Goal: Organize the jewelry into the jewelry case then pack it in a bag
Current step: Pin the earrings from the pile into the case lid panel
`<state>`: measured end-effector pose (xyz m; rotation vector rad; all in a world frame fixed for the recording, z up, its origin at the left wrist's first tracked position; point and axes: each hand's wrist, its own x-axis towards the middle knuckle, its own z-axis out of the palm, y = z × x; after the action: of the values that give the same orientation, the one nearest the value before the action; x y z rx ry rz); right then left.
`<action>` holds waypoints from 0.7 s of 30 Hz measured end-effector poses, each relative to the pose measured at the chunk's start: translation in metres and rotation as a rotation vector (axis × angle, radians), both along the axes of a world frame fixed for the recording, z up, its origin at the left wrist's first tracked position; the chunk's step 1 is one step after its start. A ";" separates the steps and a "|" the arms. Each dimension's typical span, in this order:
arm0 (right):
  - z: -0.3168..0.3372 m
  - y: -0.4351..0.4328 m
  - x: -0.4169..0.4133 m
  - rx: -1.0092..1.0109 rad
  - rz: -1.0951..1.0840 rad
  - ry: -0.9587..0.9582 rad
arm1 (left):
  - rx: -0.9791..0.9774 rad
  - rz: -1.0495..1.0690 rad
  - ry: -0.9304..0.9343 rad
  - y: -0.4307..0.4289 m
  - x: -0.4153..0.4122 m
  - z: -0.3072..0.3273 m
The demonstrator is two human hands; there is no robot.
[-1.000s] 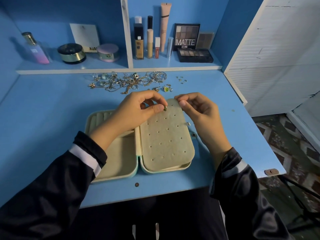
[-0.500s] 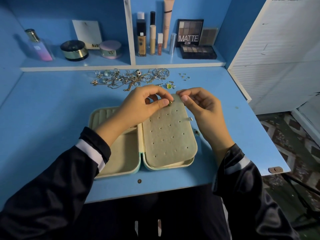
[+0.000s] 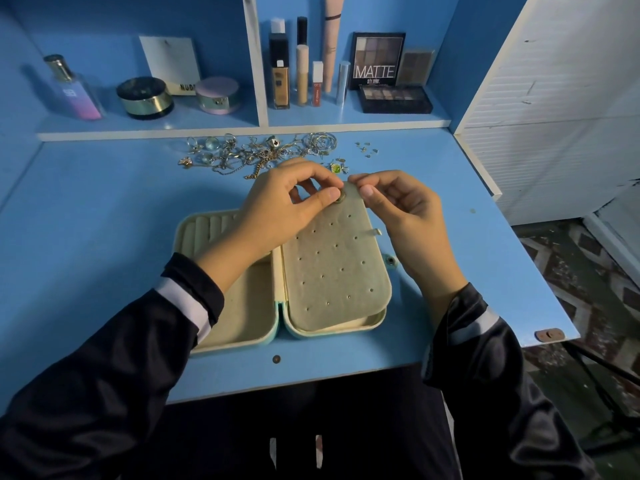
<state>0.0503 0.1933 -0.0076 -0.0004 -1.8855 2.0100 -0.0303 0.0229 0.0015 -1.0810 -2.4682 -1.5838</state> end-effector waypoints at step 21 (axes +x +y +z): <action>0.009 -0.016 -0.006 -0.157 0.011 0.025 | 0.244 -0.119 -0.220 -0.028 -0.004 0.018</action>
<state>0.0439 0.1778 0.0018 -0.0075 -1.7113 2.1503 -0.0339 -0.0051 0.0191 -1.0858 -2.2866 -2.0770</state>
